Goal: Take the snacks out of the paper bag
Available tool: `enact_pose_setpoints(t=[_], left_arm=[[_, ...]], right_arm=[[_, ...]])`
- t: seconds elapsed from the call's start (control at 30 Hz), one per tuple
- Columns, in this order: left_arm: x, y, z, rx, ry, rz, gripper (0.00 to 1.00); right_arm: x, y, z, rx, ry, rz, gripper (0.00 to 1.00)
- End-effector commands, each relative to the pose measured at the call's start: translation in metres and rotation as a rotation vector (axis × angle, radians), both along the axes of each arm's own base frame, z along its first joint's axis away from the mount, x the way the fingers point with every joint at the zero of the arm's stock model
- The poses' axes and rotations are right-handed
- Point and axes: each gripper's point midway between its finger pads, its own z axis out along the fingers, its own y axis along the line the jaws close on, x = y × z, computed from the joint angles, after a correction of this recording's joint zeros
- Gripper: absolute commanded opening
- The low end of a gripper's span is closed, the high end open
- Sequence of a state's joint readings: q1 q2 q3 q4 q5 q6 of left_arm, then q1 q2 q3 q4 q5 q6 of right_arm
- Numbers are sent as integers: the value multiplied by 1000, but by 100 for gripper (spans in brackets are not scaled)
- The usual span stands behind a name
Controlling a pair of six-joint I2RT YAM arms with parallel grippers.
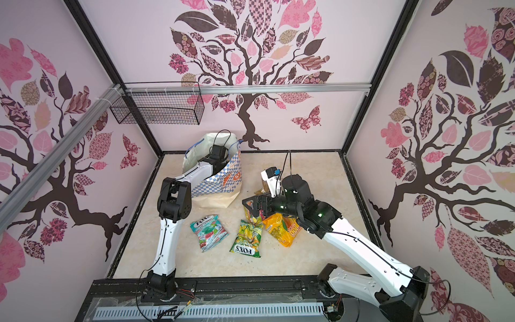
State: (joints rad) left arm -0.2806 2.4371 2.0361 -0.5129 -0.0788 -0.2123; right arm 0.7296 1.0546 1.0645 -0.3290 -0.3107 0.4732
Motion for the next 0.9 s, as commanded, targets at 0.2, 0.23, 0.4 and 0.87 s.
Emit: enact_pose_setpoints(t=[0.2,0.23,0.4,0.87], left_arm=[[-32,3,-68,-18,249,-8,26],[-32,3,-69,-18,251,-9,18],[-33,6,-63,-4,242,-12,0],[-30,9,43,-29,53,10,0]], right_arm=[[-2,-6,8,10,-11,-15,100],[-2,-6,7,9,-10,-17,100],[-2,-5,7,9,-8,-12,100],[-1,-1,8,21,-3,-2,100]])
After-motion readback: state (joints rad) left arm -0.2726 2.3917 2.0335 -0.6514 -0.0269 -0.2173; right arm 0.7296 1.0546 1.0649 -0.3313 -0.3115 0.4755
